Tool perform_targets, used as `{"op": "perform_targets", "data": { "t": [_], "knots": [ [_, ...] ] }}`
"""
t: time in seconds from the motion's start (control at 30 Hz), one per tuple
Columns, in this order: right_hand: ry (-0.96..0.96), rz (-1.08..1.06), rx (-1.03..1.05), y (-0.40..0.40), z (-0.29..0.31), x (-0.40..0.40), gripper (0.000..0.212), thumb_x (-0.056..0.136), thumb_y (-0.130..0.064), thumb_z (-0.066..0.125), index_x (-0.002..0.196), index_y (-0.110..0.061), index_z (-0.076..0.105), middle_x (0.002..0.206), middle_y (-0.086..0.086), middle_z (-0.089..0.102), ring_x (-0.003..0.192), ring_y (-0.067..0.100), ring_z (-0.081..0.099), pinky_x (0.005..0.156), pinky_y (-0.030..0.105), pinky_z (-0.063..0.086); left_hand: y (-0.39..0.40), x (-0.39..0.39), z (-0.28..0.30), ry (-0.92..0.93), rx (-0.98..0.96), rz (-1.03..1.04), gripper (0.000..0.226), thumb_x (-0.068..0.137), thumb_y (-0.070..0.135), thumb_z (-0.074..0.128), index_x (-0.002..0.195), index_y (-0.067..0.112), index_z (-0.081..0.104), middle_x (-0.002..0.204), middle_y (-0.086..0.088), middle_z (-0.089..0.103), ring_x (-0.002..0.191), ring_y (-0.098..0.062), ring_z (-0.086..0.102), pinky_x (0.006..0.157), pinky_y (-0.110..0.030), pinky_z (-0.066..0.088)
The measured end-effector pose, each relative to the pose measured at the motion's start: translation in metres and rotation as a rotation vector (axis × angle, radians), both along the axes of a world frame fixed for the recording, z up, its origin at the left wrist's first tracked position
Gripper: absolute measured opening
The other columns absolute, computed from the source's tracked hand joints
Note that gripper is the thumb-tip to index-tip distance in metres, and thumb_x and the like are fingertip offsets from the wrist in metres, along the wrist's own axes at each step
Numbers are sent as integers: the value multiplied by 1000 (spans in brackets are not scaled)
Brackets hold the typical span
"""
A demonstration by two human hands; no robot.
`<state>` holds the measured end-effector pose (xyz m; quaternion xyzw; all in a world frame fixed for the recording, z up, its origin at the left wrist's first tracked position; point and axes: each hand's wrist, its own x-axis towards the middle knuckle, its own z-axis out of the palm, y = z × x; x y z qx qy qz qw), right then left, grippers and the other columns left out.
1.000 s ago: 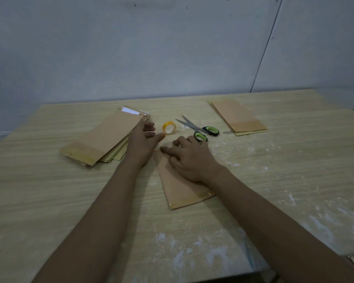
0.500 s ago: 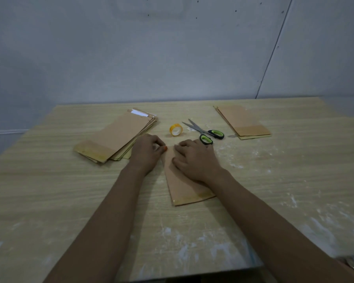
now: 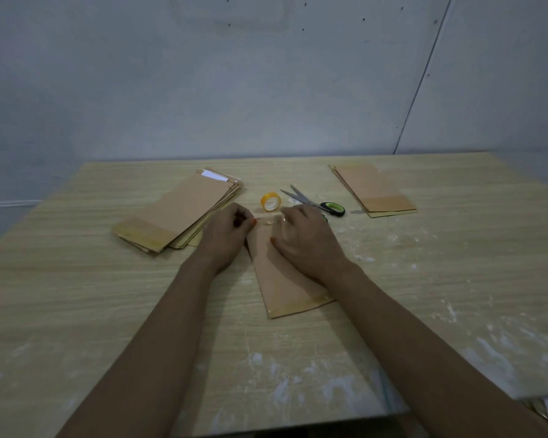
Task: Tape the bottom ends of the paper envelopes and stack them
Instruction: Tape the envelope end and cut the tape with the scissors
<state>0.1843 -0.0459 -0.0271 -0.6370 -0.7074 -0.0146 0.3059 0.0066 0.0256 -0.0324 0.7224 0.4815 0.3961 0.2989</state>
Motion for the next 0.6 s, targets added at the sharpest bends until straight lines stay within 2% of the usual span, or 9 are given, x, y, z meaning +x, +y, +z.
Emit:
{"op": "perform_targets", "data": {
  "t": [0.13, 0.23, 0.33, 0.47, 0.6],
  "knots": [
    [280, -45, 69, -1, 6, 5, 61, 81, -23, 73, 137, -11, 51, 120, 7, 49, 111, 18, 47, 99, 25, 37, -6, -1, 12, -315, -24, -4, 21, 90, 0, 66, 81, 18, 61, 76, 1, 60, 68, -6, 53, 63, -15, 42],
    [557, -62, 52, -5, 13, 12, 52, 87, -11, 67, 136, -15, 52, 105, 1, 54, 92, 11, 54, 81, 14, 43, -9, 2, 17, -463, -27, 26, 18, 90, -3, 65, 85, 14, 61, 78, -4, 62, 65, -1, 56, 64, -14, 46],
    [735, -73, 29, -9, 15, 17, 42, 90, -1, 62, 130, -15, 56, 90, 4, 56, 76, 5, 54, 65, 1, 39, -10, 7, 16, -545, -77, 48, 14, 92, 1, 65, 89, 14, 61, 79, -6, 64, 64, -2, 58, 67, -20, 50],
    [823, -34, 39, -7, 14, 18, 44, 89, 2, 62, 126, -20, 58, 84, 1, 56, 70, 3, 54, 65, 8, 42, -14, 14, 16, -593, -166, 62, 10, 92, 15, 69, 100, 15, 63, 79, -2, 67, 70, -10, 59, 66, -28, 50],
    [854, 59, 14, -4, 12, 17, 47, 86, 4, 64, 128, -18, 58, 85, 2, 57, 75, 12, 56, 68, 17, 47, -16, 17, 14, -555, -228, 57, 42, 69, 44, 84, 104, 28, 65, 86, -12, 69, 71, -18, 62, 63, -30, 50]
  ]
}}
